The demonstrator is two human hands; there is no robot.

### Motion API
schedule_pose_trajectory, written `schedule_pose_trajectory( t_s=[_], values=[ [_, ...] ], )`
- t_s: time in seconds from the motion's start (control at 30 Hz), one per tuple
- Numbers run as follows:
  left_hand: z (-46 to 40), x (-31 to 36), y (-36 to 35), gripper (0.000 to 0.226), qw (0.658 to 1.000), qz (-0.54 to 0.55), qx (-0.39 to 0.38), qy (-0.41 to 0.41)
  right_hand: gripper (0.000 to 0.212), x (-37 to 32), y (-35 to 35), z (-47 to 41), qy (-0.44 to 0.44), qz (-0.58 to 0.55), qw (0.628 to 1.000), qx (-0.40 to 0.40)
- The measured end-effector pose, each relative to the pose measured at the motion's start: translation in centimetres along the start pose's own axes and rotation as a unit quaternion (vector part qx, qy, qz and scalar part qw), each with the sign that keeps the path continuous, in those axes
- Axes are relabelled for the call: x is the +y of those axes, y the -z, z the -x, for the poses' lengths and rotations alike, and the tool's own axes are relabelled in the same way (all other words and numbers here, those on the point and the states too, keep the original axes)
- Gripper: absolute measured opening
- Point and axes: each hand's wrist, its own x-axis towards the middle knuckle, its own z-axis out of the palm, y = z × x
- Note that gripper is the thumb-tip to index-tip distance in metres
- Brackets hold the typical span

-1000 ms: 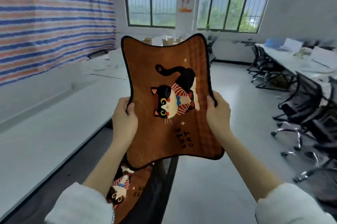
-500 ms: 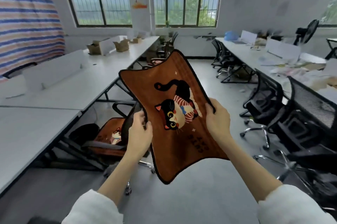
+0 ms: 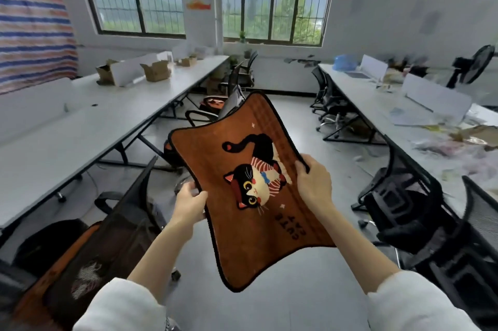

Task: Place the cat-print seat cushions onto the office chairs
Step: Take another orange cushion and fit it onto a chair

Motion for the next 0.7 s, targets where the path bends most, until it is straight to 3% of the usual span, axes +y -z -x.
schedule_pose_trajectory(
  t_s=[0.3, 0.47, 0.7],
  values=[
    [-26.8, 3.9, -9.7, 0.017, 0.998, -0.057, 0.020, -0.013, 0.027, 6.0, -10.5, -25.6, 0.000, -0.035, 0.999, -0.019],
    [-41.9, 7.8, -15.7, 0.027, 0.998, -0.065, -0.003, 0.021, 0.028, 8.9, -14.8, -40.0, -0.025, -0.015, 1.000, -0.013],
    [-58.8, 11.5, -27.7, 0.018, 0.994, -0.077, -0.068, 0.034, 0.027, 13.6, -18.4, -60.0, -0.040, 0.006, 0.999, 0.017]
  ],
)
